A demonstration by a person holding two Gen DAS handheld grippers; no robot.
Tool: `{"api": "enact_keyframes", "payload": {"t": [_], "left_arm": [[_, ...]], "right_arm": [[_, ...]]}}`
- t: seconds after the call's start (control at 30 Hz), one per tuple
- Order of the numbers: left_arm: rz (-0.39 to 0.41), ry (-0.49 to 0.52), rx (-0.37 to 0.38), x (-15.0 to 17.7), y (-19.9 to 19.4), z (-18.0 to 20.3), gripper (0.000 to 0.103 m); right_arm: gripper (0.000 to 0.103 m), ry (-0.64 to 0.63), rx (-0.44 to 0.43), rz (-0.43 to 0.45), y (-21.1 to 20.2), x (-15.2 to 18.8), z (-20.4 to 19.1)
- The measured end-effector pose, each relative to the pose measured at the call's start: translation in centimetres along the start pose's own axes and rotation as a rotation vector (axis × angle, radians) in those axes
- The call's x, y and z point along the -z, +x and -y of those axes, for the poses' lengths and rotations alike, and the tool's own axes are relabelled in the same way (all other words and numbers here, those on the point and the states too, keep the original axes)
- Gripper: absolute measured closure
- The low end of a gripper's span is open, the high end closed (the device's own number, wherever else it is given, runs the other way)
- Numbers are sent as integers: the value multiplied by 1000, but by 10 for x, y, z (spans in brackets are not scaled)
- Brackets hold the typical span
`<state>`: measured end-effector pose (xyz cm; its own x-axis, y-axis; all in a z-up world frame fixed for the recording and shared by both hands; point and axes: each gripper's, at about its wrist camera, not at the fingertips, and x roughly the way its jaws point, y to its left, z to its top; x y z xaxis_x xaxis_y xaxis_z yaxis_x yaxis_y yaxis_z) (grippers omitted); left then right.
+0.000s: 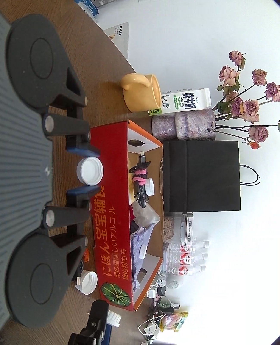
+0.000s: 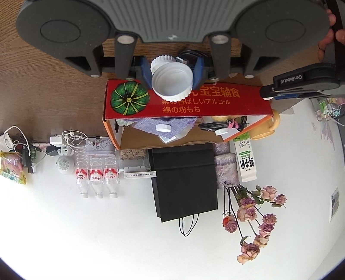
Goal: Organize objects
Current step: 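Carry both caps over the box and open both tools to drop them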
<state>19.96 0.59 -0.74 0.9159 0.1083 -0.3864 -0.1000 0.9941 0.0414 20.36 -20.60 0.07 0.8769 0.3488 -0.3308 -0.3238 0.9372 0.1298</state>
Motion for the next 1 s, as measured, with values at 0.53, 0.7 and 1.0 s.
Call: {"api": "enact_keyframes", "payload": {"t": [0.53,0.7,1.0], "left_arm": [[104,30,53,-39,14,15,74],[130,45,63,-52,30,22,73],[156,16,74,-74,60,23,73]], "right_arm": [[64,-176,4,193,33,-19,-19],[64,-174,3,208,50,-25,-18],[64,-187,-1,285,78,-38,-19]]}}
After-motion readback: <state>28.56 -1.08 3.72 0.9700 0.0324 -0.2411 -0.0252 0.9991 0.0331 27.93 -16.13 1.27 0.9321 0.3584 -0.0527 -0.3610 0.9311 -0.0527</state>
